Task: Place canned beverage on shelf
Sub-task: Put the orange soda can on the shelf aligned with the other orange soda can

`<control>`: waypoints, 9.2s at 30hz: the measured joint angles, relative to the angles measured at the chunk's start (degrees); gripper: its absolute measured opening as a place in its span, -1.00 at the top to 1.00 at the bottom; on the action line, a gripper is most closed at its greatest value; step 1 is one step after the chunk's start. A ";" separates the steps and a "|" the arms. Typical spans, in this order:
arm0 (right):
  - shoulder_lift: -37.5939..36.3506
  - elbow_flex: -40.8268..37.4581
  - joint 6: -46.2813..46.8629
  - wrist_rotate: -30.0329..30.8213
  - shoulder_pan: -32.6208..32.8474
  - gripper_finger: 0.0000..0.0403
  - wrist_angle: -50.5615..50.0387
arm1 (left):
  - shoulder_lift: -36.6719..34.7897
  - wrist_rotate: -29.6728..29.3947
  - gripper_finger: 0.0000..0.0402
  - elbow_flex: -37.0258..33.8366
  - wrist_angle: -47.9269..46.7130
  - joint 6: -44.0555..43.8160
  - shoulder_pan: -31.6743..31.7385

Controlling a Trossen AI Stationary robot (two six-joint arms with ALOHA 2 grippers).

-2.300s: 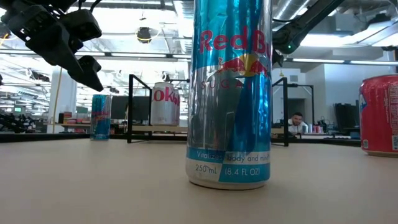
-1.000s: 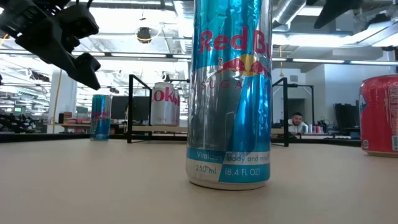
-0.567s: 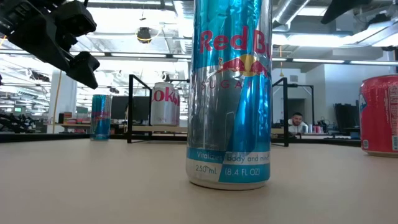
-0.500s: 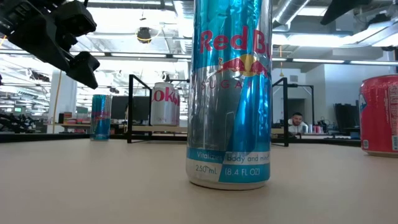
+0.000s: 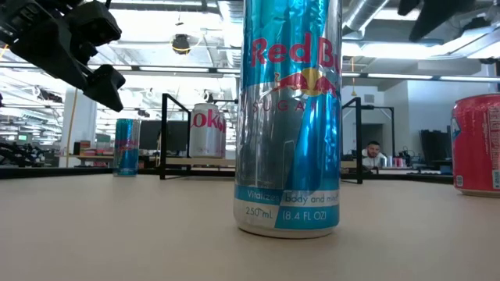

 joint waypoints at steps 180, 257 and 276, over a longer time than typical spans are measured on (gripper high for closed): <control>30.85 10.19 -15.22 -14.39 -19.84 -0.91 12.37 | 0.79 -1.20 -0.77 0.02 0.26 1.05 0.02; 30.70 18.01 -108.00 -32.54 -57.48 -0.56 21.74 | 0.79 -2.99 -0.77 0.00 0.03 1.01 0.04; 30.99 17.75 -102.88 -23.58 -55.11 -0.87 20.08 | 0.78 -2.95 -0.77 0.00 0.04 1.01 0.03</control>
